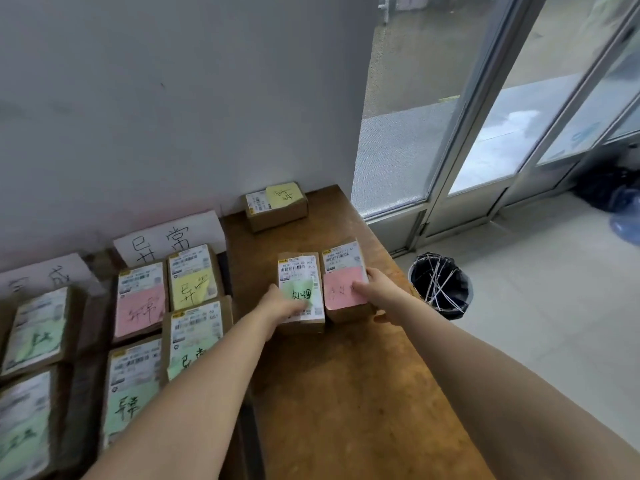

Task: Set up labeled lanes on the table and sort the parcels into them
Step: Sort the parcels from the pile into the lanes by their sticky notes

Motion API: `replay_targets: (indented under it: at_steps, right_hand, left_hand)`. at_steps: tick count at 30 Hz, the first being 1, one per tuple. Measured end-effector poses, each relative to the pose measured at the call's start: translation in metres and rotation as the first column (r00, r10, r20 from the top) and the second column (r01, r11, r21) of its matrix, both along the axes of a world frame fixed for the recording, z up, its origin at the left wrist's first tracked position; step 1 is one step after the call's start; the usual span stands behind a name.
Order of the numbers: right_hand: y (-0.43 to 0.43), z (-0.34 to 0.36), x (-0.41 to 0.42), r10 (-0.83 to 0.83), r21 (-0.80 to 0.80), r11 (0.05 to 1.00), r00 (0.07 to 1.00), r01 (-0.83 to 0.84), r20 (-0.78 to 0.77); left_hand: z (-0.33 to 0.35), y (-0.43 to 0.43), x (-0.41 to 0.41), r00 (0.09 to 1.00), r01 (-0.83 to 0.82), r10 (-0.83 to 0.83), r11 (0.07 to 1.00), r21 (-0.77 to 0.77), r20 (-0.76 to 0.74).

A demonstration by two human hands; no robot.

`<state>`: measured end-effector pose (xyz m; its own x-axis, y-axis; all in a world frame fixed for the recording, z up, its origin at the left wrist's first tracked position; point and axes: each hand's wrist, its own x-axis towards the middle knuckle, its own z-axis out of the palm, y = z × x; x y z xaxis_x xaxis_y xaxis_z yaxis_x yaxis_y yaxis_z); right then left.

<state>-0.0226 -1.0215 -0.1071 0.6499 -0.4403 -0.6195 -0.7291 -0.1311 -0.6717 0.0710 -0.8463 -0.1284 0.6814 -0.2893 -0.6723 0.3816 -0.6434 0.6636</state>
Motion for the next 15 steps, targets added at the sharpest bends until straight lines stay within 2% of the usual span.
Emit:
replay_targets:
  at_steps: [7, 9, 15]
  right_hand:
    - [0.001, -0.006, -0.013, -0.035, 0.019, 0.999, 0.999, 0.035, 0.037]
    - [0.001, -0.006, -0.015, -0.046, 0.025, 0.999, 0.998, 0.045, 0.035]
    - [0.001, -0.001, -0.021, -0.011, 0.102, 0.995, 0.997, 0.002, 0.081]
  left_hand:
    - [-0.005, -0.006, -0.005, 0.978, -0.147, 0.140, 0.988, -0.040, -0.153]
    - [-0.009, -0.006, -0.005, 0.973, -0.182, 0.170, 0.981, -0.067, -0.158]
    - [0.000, -0.001, -0.015, 0.986, -0.164, 0.162, 0.981, -0.102, -0.026]
